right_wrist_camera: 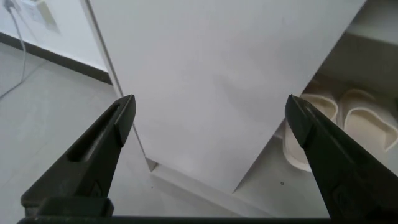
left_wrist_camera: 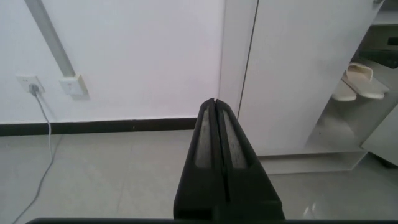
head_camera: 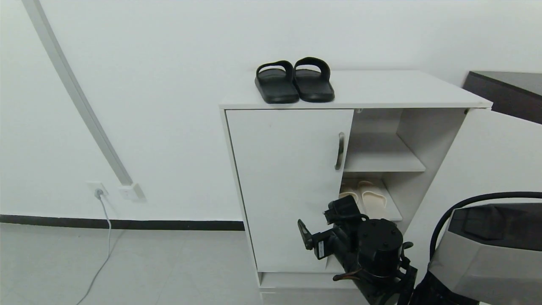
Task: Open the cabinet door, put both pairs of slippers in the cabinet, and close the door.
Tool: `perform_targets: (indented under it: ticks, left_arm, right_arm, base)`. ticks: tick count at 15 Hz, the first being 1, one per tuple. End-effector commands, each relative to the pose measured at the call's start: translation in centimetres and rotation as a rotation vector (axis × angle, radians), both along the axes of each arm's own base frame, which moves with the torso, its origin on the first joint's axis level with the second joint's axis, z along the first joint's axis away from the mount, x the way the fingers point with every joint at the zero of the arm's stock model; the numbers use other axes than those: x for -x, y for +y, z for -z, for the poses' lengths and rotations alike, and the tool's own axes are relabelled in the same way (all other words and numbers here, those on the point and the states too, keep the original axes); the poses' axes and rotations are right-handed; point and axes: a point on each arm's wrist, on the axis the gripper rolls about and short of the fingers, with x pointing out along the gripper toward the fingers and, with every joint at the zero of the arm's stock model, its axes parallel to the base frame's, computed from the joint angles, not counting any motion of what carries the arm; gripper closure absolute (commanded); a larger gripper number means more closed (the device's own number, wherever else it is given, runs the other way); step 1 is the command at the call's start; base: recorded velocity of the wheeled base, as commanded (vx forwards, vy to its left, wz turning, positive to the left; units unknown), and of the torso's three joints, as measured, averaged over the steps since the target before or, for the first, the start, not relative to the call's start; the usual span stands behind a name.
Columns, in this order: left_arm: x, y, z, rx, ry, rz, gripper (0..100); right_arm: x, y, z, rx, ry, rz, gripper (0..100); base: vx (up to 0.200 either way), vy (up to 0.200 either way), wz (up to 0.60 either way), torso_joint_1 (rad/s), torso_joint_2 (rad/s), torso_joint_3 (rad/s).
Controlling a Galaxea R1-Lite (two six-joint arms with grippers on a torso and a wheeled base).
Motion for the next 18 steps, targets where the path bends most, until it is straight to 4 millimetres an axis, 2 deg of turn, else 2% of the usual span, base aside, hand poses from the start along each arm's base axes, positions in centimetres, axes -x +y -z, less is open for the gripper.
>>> perform_targets:
  ticks: [1,11,18]
  left_arm:
    - [-0.01,0.0,0.0,-0.001,0.001,-0.001,100]
    - [-0.01,0.0,0.0,-0.001,0.001,-0.001,100]
    - [-0.01,0.0,0.0,-0.001,0.001,-0.001,100]
  right_arm:
    - [0.02,-0.03,0.11,0.004,0.003,0.0,0]
    - [0.04,0.03,0.08,0.003,0.002,-0.003,0]
    - [0.04,0.03,0.1,0.004,0.003,-0.003,0]
  base:
    - [0.0,0.0,0.0,0.144,-0.47,-0.334]
    - [0.0,0.0,0.0,0.174,-0.49,-0.317]
    - [0.0,0.0,0.0,0.23,-0.54,-0.318]
